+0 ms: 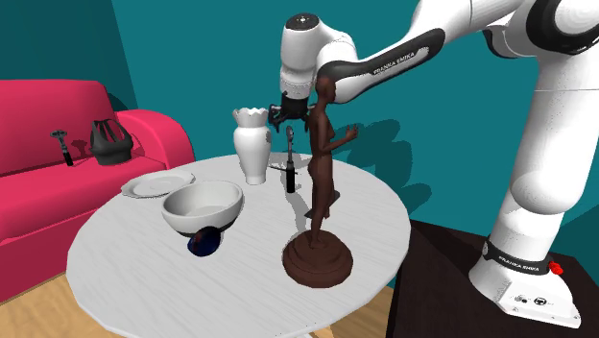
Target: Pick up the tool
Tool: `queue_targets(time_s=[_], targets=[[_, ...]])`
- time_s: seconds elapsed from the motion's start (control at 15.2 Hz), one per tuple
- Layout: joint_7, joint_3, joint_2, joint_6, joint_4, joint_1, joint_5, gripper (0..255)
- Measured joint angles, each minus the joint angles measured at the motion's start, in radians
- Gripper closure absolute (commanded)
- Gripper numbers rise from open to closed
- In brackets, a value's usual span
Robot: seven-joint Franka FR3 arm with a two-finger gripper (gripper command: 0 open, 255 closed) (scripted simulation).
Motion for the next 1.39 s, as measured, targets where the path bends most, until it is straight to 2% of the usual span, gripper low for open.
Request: queue_targets(time_s=[0.4, 0.46, 1.12, 1.39], targets=[[0.060, -0.005, 0.024, 0.045, -0.042, 0.002, -0.044, 0], [0.062, -0.006, 0.025, 0.049, -0.046, 0.001, -0.046, 255], [0.065, -0.006, 0.026, 0.052, -0.048, 0.001, -0.049, 255], [0.039, -0.004, 0.018, 0.025, -0.020, 0.001, -0.030, 255]])
